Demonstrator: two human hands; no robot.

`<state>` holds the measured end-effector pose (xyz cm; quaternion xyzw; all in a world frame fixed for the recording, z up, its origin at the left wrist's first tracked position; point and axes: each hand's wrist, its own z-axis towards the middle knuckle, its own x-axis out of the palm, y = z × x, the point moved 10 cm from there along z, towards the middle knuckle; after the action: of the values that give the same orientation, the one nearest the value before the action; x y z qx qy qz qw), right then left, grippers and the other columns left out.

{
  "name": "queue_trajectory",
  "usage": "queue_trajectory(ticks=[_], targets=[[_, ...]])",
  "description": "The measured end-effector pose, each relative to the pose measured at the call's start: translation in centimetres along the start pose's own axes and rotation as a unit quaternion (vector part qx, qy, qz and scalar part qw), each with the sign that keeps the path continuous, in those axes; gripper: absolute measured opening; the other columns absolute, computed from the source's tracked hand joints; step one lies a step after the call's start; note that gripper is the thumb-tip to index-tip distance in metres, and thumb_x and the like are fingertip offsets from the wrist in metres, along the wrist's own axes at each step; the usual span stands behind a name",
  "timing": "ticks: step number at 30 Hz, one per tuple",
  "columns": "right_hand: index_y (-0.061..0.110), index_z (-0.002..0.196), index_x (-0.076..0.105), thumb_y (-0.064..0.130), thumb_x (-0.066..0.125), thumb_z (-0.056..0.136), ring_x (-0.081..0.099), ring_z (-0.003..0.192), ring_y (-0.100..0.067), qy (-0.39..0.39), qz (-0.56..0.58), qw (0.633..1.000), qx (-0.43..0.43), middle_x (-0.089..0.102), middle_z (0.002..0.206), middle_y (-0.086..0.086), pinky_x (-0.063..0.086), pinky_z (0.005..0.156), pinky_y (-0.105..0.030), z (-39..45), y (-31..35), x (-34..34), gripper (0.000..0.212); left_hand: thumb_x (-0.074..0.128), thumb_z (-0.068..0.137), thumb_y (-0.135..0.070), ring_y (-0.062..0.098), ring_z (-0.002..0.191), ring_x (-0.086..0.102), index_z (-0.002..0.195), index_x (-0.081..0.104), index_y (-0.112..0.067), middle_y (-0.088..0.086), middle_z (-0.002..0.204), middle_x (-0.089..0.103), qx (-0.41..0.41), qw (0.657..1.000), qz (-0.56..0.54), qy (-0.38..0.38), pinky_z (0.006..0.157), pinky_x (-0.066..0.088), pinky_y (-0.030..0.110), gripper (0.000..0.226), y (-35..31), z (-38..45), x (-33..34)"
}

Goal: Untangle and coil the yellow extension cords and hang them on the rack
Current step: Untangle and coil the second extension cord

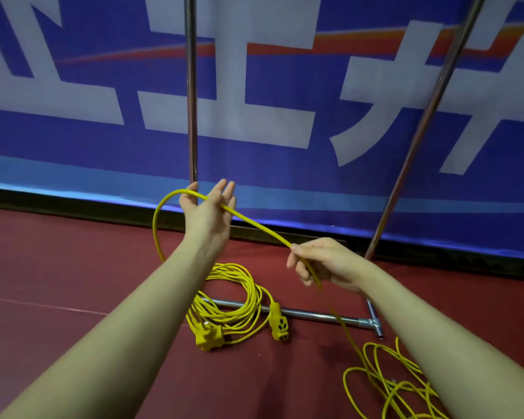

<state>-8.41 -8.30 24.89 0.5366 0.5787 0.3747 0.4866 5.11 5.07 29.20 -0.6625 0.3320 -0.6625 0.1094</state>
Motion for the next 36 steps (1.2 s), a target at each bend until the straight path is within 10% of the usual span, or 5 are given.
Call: queue_trajectory(ticks=[7, 15, 23, 30, 36], targets=[[0.004, 0.075, 0.058, 0.026, 0.043, 0.099, 0.045, 0.038, -0.015, -0.054, 0.068, 0.994, -0.061, 0.049, 0.046, -0.004, 0.037, 0.045, -0.023, 1.6, 3.1, -0.1, 0.036, 0.05, 0.092, 0.005, 0.026, 0.092, 0.066, 0.118, 0.035, -0.016, 0.014, 0.101, 0.066, -0.1, 0.983, 0.089, 0.123, 0.08, 0.054, 0.034, 0.037, 4.5, -2.9, 3.1], [0.004, 0.076, 0.063, 0.027, 0.046, 0.096, 0.058, 0.045, -0.018, 0.017, 0.0, 1.0, 0.007, 0.058, 0.054, -0.006, 0.045, 0.048, -0.022, 1.4, 1.2, 1.4, 0.035, 0.045, 0.095, 0.009, 0.029, 0.098, 0.062, 0.106, 0.035, -0.018, 0.022, 0.113, 0.058, 0.012, 0.999, -0.015, -0.04, 0.075, 0.052, 0.035, 0.03, -1.0, 1.1, -1.6], [0.005, 0.079, 0.06, 0.027, 0.042, 0.099, 0.057, 0.043, -0.016, -0.018, 0.021, 0.999, -0.038, 0.057, 0.052, -0.004, 0.043, 0.045, -0.021, 2.0, 3.3, 2.0, 0.035, 0.052, 0.087, 0.014, 0.024, 0.078, 0.069, 0.12, 0.029, -0.01, 0.02, 0.098, 0.062, -0.079, 0.987, 0.108, 0.091, 0.078, 0.056, 0.035, 0.047, 4.3, -2.4, 2.4], [0.003, 0.079, 0.062, 0.028, 0.045, 0.094, 0.062, 0.048, -0.02, 0.036, 0.027, 0.999, 0.005, 0.06, 0.056, -0.009, 0.049, 0.048, -0.023, 1.4, 2.0, 2.6, 0.034, 0.043, 0.091, 0.016, 0.026, 0.085, 0.067, 0.127, 0.03, -0.014, 0.024, 0.113, 0.056, 0.022, 0.999, 0.03, 0.027, 0.08, 0.055, 0.033, 0.049, -1.7, 0.9, -0.3], [0.003, 0.082, 0.06, 0.02, 0.044, 0.098, 0.06, 0.044, -0.017, -0.013, 0.033, 0.999, -0.009, 0.059, 0.053, -0.005, 0.046, 0.044, -0.02, 1.8, 2.0, 1.7, 0.029, 0.053, 0.088, 0.01, 0.017, 0.071, 0.071, 0.12, 0.031, -0.01, 0.016, 0.097, 0.063, -0.082, 0.989, 0.107, 0.058, 0.071, 0.057, 0.032, 0.044, 2.5, -0.4, -0.3]])
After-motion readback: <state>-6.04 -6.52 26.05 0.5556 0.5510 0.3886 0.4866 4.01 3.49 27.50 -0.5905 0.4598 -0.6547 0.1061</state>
